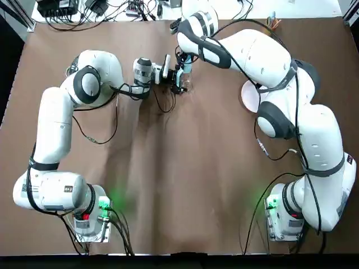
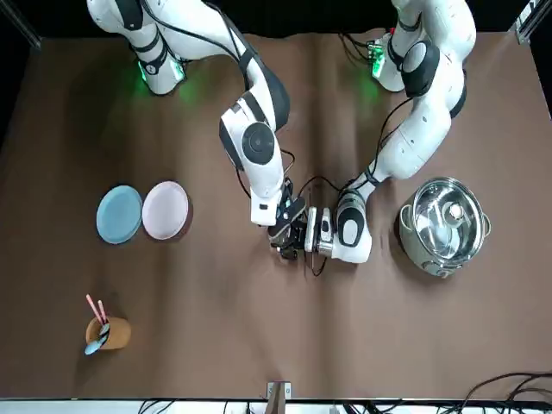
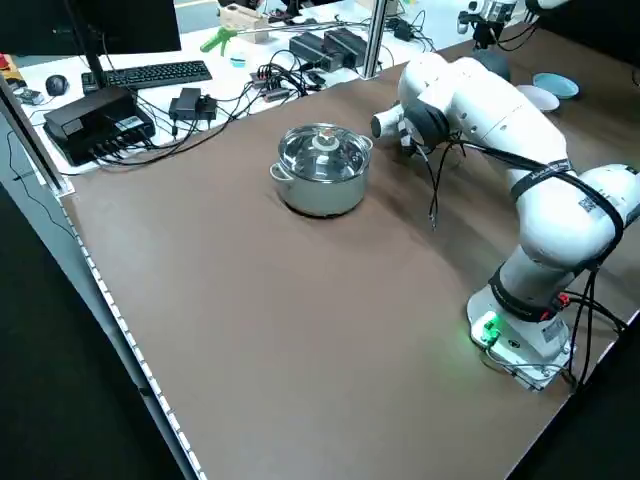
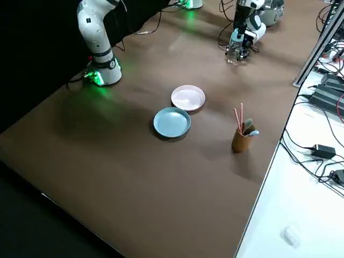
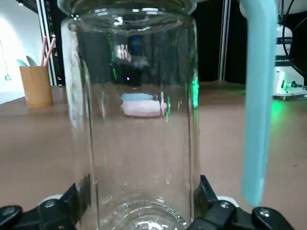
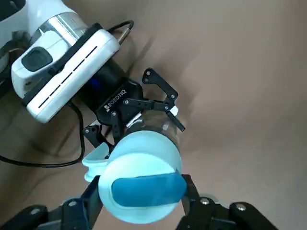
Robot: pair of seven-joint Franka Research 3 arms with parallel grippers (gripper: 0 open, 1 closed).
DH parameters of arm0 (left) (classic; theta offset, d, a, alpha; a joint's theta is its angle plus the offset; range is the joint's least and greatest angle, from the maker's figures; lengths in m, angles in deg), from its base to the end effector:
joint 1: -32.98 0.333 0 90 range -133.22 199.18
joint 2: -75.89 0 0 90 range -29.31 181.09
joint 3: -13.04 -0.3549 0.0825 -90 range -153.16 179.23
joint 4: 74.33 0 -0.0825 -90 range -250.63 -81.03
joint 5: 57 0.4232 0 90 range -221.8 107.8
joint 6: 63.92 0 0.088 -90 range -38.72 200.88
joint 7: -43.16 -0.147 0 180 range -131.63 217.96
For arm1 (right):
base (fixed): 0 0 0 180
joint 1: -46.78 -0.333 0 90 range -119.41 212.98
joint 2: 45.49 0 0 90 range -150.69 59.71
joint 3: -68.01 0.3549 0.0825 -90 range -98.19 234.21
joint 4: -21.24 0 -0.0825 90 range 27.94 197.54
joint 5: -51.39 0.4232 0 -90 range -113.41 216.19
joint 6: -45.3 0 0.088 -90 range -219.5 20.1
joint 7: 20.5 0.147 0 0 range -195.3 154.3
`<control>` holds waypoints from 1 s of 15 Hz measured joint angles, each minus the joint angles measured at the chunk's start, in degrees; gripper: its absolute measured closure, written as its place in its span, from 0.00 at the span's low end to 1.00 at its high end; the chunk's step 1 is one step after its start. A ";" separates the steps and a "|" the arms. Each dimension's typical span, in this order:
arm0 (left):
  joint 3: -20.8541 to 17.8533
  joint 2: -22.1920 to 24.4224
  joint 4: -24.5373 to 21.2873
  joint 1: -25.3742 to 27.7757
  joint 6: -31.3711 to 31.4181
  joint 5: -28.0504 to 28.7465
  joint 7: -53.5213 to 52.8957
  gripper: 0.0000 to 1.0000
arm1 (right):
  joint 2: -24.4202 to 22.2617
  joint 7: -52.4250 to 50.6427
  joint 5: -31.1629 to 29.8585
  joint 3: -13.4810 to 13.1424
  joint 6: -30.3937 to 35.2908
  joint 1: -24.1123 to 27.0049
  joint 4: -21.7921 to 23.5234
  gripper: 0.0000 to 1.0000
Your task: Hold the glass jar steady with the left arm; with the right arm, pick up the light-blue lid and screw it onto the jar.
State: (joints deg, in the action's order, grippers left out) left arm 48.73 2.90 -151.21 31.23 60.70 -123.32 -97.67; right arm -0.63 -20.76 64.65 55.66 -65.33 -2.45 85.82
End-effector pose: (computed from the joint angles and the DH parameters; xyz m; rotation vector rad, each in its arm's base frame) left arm 0.6418 -0.4426 0.0343 1.1289 -1.4125 1.0285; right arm 0.6146 0.5545 0.3269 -2.9130 -0.9565 -0.0198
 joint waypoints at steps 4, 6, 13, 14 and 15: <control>0.00 0.00 0.00 0.00 0.00 0.00 0.00 0.07 | 0.00 1.82 0.00 0.01 0.00 0.00 0.00 0.31; 0.00 0.00 0.00 0.00 0.01 0.00 0.00 0.07 | 0.01 4.97 0.00 0.03 0.01 0.00 0.00 0.31; 0.00 0.00 0.00 -0.03 0.03 0.00 0.00 0.07 | 0.02 20.10 0.04 0.10 0.07 -0.01 -0.01 0.31; 0.00 0.00 0.00 -0.03 0.03 0.00 0.00 0.07 | 0.02 22.06 0.05 0.11 0.07 -0.01 -0.02 0.31; 0.00 0.00 0.00 -0.04 0.03 0.00 0.00 0.07 | 0.02 23.92 0.05 0.12 0.07 -0.01 -0.02 0.31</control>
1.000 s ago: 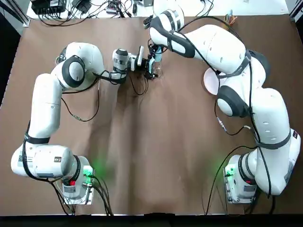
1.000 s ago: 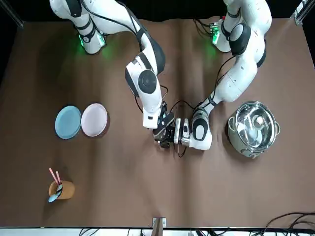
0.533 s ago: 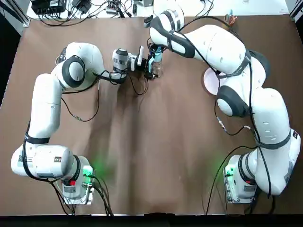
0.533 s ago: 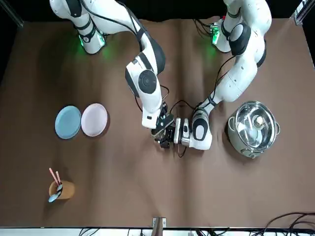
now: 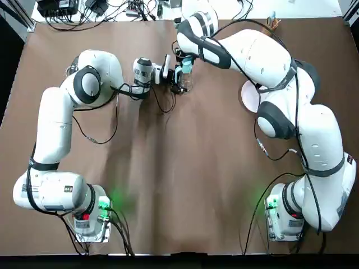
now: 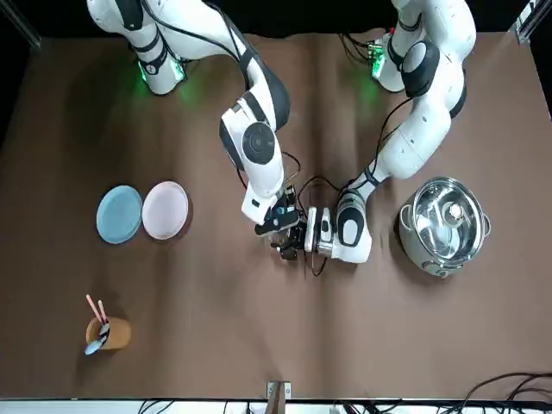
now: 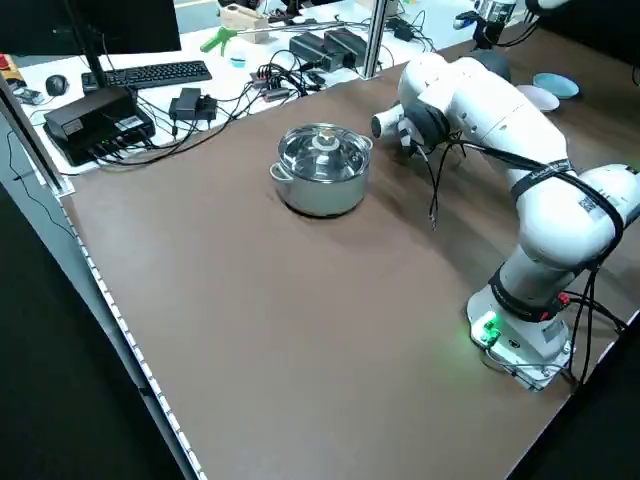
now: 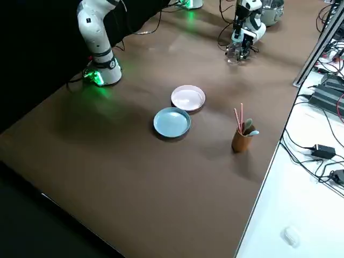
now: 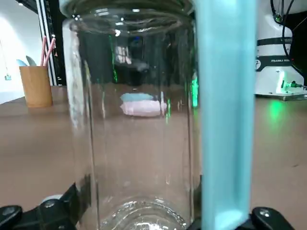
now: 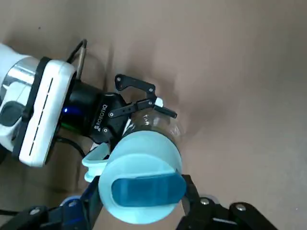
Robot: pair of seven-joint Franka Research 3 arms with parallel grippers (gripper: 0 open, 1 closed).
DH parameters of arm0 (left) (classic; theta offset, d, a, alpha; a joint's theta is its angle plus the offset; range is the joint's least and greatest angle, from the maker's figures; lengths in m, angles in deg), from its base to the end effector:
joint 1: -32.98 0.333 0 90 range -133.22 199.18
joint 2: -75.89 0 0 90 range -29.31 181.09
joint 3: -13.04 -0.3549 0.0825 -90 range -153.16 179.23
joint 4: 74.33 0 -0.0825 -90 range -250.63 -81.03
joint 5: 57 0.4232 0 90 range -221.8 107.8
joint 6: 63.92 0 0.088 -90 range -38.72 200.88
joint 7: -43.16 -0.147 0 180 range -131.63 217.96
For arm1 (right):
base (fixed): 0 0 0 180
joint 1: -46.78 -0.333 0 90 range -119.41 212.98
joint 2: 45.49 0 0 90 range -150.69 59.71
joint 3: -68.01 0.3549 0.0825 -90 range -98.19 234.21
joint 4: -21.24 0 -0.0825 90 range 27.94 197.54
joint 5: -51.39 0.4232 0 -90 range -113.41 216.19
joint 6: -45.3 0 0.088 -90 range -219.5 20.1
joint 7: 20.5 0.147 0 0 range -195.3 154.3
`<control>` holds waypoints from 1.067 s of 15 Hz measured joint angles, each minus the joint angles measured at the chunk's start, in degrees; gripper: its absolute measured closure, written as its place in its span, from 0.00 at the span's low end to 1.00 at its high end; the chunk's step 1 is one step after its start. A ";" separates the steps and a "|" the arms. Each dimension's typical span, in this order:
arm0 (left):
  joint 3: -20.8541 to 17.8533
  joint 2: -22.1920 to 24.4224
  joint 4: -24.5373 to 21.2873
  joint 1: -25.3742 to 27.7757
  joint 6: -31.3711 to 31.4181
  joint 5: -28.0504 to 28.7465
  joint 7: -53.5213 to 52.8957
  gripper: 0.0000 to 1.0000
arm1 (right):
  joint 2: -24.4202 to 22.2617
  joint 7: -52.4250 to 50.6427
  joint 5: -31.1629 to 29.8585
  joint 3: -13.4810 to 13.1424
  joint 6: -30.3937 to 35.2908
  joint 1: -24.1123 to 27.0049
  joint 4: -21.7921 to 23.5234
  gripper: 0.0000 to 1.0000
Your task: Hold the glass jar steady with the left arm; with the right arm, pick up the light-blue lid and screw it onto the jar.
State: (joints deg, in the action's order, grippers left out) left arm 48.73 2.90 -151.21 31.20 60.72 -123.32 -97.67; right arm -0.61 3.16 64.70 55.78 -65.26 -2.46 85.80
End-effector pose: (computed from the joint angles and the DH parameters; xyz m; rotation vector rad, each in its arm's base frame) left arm 0.6416 -0.4429 0.0343 1.1288 -1.4128 1.0282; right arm 0.6135 0.5555 0.3265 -3.0456 -0.3340 0.0085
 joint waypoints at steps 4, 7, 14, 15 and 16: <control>0.01 0.00 0.01 -0.01 0.00 0.00 0.02 0.07 | 0.00 10.76 0.05 0.02 -0.06 0.00 0.00 0.31; 0.02 0.00 0.03 -0.02 0.01 0.00 0.22 0.07 | 0.00 17.52 0.14 0.00 -0.08 0.02 -0.01 0.31; 0.04 0.00 0.07 -0.09 0.04 0.00 0.54 0.07 | 0.00 33.79 0.41 0.00 -0.25 0.11 -0.01 0.31; 0.04 0.00 0.08 -0.10 0.05 0.00 0.58 0.07 | 0.01 35.72 0.42 0.00 -0.28 0.11 -0.01 0.31; 0.04 0.00 0.08 -0.11 0.05 0.00 0.61 0.07 | 0.01 37.77 0.42 0.01 -0.34 0.11 -0.01 0.31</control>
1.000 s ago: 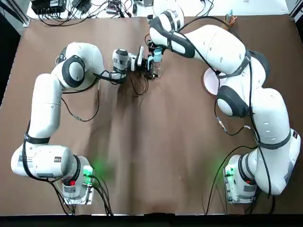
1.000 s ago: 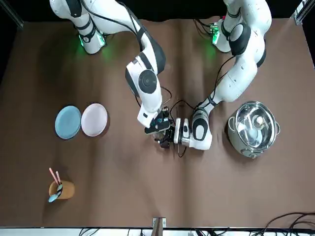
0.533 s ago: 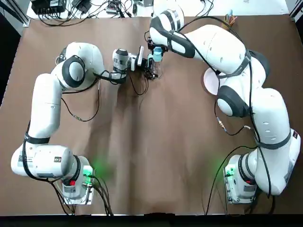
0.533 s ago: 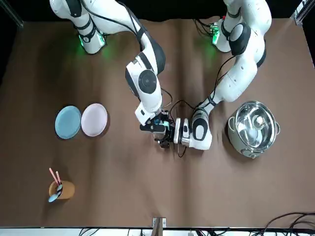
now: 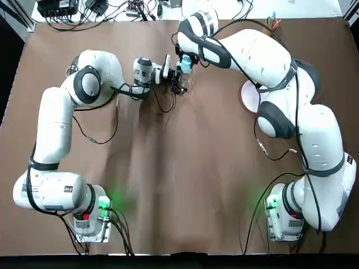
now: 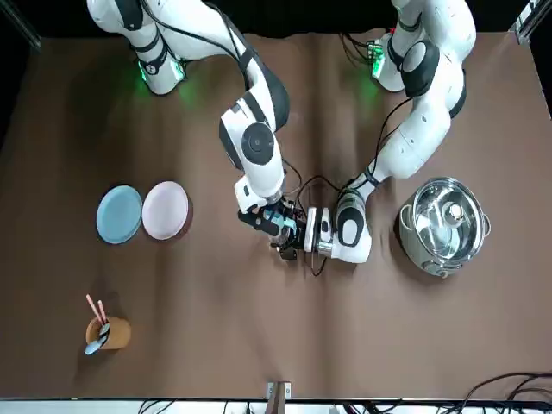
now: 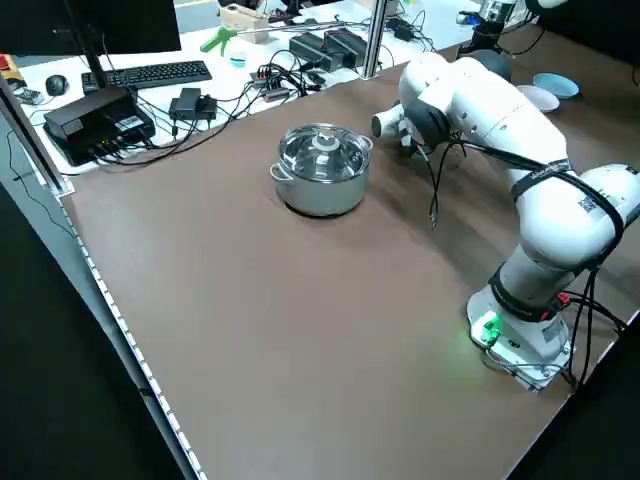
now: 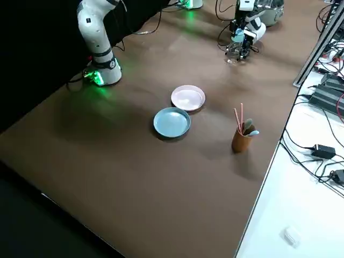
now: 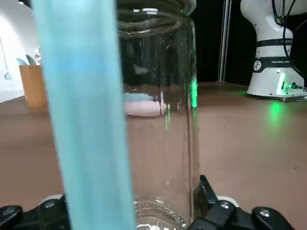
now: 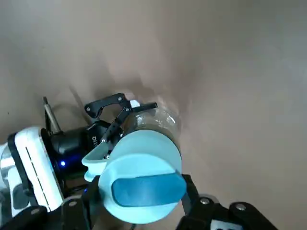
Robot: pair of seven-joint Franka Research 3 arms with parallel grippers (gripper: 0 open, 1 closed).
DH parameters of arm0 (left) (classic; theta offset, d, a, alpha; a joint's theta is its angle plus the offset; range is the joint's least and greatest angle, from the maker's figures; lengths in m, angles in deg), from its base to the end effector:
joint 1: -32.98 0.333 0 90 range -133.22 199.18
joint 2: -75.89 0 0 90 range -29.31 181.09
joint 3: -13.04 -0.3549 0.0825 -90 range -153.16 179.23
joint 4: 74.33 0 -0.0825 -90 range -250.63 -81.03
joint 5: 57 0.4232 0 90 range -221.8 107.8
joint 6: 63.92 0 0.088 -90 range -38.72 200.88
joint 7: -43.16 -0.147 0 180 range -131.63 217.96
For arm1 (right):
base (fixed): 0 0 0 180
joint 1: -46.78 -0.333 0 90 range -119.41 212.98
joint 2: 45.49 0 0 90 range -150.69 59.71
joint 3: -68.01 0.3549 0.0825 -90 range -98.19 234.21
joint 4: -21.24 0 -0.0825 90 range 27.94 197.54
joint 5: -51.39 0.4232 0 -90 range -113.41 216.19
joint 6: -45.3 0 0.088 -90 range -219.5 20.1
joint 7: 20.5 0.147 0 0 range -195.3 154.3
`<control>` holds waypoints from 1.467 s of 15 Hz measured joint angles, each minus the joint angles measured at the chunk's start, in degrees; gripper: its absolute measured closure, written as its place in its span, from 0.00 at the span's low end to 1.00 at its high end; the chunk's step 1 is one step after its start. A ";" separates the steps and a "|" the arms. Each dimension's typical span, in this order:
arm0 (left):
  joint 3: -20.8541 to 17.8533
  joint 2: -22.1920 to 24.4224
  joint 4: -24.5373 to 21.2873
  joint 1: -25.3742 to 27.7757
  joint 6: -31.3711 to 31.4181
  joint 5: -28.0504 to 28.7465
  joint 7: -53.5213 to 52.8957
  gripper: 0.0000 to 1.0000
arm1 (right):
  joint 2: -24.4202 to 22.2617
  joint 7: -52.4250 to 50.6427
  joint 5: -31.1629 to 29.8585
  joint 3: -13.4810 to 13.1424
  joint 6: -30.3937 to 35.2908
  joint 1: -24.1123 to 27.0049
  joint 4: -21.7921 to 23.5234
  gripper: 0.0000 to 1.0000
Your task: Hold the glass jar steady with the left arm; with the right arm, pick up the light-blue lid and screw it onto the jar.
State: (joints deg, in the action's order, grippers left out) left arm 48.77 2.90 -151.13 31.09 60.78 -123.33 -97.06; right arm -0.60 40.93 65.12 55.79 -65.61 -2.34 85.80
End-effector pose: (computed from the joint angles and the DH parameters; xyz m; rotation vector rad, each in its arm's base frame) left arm 0.6414 -0.4443 0.0349 1.1341 -1.4065 1.0213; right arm 0.6149 0.5554 0.3270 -2.9849 0.6759 0.0486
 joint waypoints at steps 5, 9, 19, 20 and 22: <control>0.02 0.00 0.07 -0.05 0.04 -0.01 0.59 0.07 | 0.02 12.95 0.06 -0.01 -0.51 0.15 0.16 0.31; 0.03 0.00 0.20 -0.15 0.06 -0.01 1.53 0.07 | 0.01 22.48 0.63 0.01 -0.53 0.63 0.15 0.31; 0.03 0.00 0.26 -0.19 0.08 -0.01 1.92 0.07 | 0.04 46.74 0.60 -0.02 -1.35 0.77 0.36 0.31; 0.03 0.00 0.26 -0.19 0.08 -0.01 2.00 0.07 | 0.04 48.48 0.60 -0.02 -1.44 0.78 0.38 0.31; 0.03 0.00 0.26 -0.20 0.09 -0.01 2.06 0.07 | 0.04 50.31 0.58 -0.03 -1.53 0.79 0.41 0.31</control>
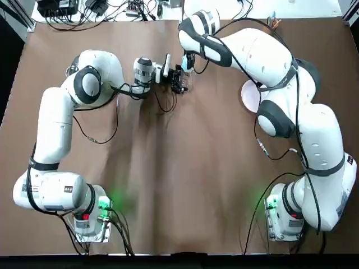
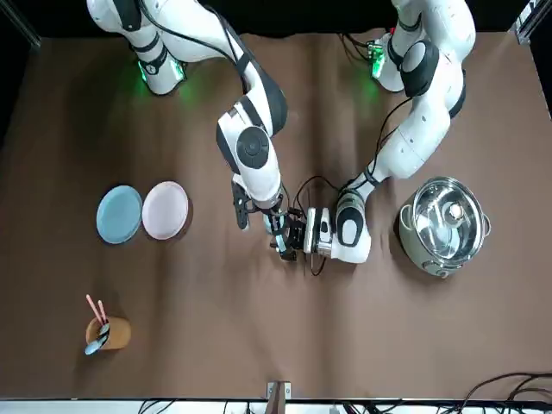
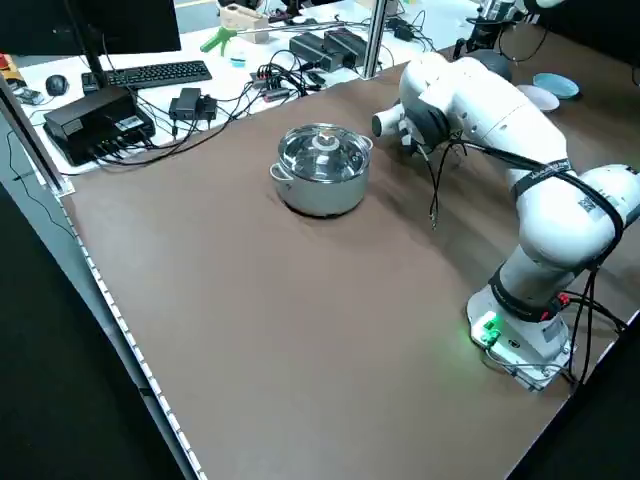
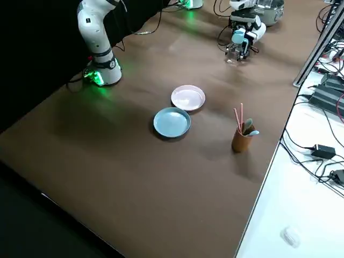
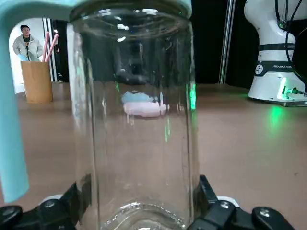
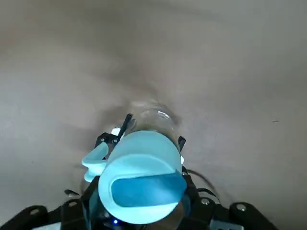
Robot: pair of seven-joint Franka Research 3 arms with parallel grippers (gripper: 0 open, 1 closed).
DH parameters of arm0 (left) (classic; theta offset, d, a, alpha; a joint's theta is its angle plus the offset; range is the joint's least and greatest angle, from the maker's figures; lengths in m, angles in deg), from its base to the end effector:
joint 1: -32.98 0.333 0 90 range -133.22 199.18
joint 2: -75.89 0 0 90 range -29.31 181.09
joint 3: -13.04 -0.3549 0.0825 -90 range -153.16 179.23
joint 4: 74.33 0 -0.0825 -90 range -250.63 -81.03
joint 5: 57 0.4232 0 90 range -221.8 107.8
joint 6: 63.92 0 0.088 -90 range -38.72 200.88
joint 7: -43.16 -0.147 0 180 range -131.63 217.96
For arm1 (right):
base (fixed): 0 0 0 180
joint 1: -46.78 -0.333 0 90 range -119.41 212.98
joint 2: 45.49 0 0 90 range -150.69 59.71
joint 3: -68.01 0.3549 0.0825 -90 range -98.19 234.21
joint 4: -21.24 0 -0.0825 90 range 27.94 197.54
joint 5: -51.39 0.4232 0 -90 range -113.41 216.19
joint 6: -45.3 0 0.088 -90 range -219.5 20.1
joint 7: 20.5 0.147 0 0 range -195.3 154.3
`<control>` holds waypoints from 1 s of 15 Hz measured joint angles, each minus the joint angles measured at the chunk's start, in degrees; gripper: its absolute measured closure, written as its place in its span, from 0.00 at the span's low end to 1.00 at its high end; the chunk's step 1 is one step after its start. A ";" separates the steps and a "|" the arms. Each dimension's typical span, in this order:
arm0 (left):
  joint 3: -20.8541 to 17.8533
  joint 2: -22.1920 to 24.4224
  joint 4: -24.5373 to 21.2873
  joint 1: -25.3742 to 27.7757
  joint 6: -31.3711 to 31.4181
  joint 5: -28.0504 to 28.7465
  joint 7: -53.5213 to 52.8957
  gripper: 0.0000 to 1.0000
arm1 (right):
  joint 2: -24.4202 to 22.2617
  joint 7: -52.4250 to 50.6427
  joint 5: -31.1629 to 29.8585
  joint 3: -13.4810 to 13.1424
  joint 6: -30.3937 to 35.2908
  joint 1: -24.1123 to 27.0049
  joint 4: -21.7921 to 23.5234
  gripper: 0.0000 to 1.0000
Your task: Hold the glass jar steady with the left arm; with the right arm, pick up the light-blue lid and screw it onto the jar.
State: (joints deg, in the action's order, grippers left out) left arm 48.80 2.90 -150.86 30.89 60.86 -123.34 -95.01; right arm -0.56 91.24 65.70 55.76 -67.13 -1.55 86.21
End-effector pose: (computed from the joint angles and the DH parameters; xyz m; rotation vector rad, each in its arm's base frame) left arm 0.6423 -0.4462 0.0364 1.1535 -1.3843 0.9991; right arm 0.6245 0.5482 0.3254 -2.3947 1.9042 0.0999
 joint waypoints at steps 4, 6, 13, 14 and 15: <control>-0.04 0.00 0.01 0.00 0.00 -0.01 -0.84 0.07 | 0.68 0.63 -0.85 -0.49 -0.51 0.32 0.93 0.14; -0.04 0.00 0.01 0.00 0.00 -0.01 -1.18 0.07 | 1.54 0.62 -0.88 -0.69 -1.18 0.85 1.02 0.00; -0.05 0.00 0.00 0.00 0.00 -0.01 -1.28 0.07 | 1.32 0.47 -1.30 -1.30 -1.43 3.89 -0.04 0.00; -0.05 0.00 0.01 0.00 0.00 -0.01 -1.29 0.07 | 1.12 0.24 -2.16 -1.33 -1.42 4.56 -0.08 0.00; -0.05 0.00 0.00 0.00 0.00 -0.01 -1.29 0.07 | 0.88 -0.13 -2.62 -1.33 -1.41 5.12 -0.08 0.00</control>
State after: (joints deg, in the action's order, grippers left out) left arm 48.75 2.90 -150.86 30.89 60.87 -123.35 -96.30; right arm 0.32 91.11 63.09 54.42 -68.54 3.57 86.12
